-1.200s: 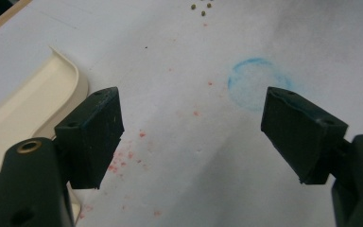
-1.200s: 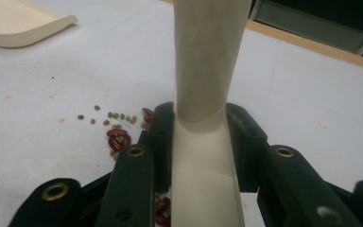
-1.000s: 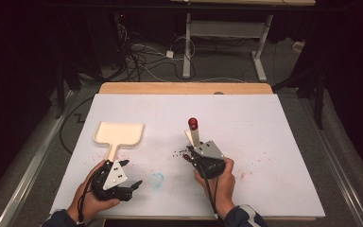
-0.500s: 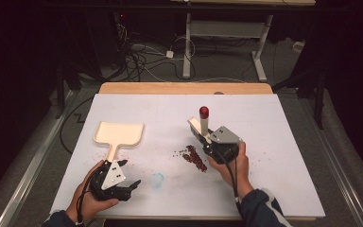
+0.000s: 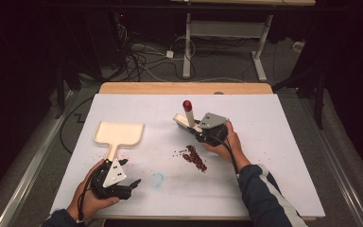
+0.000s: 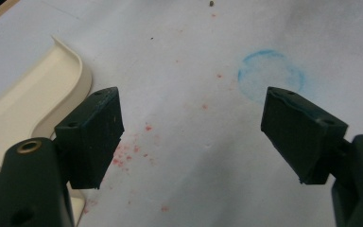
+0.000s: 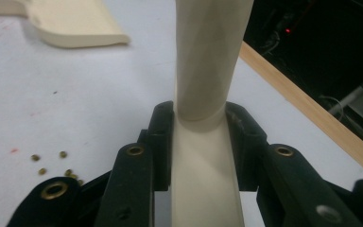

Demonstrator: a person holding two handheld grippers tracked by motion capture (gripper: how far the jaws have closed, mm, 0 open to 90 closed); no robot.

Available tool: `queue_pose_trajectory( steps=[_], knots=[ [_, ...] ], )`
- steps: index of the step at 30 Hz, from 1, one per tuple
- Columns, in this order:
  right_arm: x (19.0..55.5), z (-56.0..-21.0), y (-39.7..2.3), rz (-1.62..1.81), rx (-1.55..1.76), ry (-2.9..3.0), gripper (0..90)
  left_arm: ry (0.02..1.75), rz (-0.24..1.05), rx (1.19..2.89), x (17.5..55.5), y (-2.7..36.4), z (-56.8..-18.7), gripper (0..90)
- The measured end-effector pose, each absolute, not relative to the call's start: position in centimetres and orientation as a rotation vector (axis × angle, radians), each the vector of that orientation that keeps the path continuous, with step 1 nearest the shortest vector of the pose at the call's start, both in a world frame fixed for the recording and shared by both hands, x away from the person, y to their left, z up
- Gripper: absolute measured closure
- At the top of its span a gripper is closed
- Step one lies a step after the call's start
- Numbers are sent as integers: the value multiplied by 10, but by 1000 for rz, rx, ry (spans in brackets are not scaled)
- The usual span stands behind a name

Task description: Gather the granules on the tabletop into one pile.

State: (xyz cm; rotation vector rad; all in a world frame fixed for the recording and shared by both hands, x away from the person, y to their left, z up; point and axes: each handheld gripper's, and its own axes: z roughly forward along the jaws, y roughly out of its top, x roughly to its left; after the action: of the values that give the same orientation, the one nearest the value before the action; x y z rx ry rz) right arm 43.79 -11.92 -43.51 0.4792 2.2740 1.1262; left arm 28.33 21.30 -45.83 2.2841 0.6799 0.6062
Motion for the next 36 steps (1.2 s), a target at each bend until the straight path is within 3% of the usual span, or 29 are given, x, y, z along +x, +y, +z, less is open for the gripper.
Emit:
queue_pose_trajectory(
  steps=[16, 22, 27, 36],
  knots=[
    [388, -429, -107, 1082, 160, 2373, 677, 686, 613, 2280, 281, 214, -458, 207],
    [390, -413, -111, 1191, 380, 2274, 677, 693, 620, 2271, 281, 216, -456, 207],
    [369, -401, -97, 1406, 664, 2238, 677, 699, 628, 2265, 280, 219, -455, 207],
    [354, -430, -59, 1384, 955, 2285, 676, 688, 624, 2272, 277, 219, -454, 207]
  ],
)
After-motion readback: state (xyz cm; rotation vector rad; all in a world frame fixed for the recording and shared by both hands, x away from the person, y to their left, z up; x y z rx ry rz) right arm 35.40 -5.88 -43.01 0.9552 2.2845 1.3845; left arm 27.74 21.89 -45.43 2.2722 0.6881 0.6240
